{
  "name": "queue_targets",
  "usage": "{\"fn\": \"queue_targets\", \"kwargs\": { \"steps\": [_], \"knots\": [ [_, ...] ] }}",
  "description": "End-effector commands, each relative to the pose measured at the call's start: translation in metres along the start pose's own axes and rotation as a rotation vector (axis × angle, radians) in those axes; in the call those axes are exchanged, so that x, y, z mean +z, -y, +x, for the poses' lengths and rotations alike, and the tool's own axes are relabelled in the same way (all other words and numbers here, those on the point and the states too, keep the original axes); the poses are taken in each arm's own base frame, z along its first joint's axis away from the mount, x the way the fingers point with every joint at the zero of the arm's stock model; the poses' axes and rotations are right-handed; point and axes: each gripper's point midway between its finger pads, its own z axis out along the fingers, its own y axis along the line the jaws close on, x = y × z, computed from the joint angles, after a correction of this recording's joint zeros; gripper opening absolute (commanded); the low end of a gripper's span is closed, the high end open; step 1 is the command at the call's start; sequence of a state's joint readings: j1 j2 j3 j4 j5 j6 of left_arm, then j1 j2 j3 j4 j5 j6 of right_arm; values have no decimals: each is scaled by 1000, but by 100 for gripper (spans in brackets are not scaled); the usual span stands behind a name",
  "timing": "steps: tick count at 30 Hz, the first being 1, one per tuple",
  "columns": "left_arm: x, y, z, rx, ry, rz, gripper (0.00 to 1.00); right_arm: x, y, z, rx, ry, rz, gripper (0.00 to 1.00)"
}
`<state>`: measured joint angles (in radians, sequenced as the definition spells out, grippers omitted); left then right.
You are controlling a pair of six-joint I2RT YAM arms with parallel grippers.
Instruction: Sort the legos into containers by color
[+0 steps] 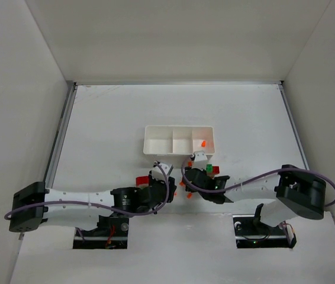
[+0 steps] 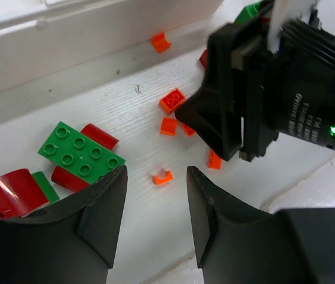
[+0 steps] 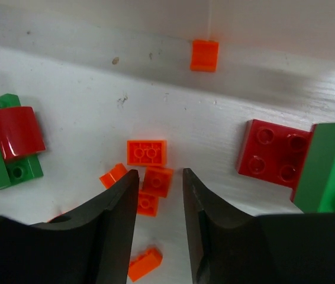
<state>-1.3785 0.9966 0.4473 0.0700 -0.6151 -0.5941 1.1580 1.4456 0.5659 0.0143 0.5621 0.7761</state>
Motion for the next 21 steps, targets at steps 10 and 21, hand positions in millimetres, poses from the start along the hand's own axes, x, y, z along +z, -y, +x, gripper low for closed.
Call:
{"fn": "queue_targets", "kwargs": {
  "steps": [10,21],
  "knots": [
    [0,4,24,82,-4,-30,52,-9,-29,-28,56,100,7,24],
    [4,9,30,118,-1,-56,46,-54,-26,-91,96,214,-11,23]
  ]
}}
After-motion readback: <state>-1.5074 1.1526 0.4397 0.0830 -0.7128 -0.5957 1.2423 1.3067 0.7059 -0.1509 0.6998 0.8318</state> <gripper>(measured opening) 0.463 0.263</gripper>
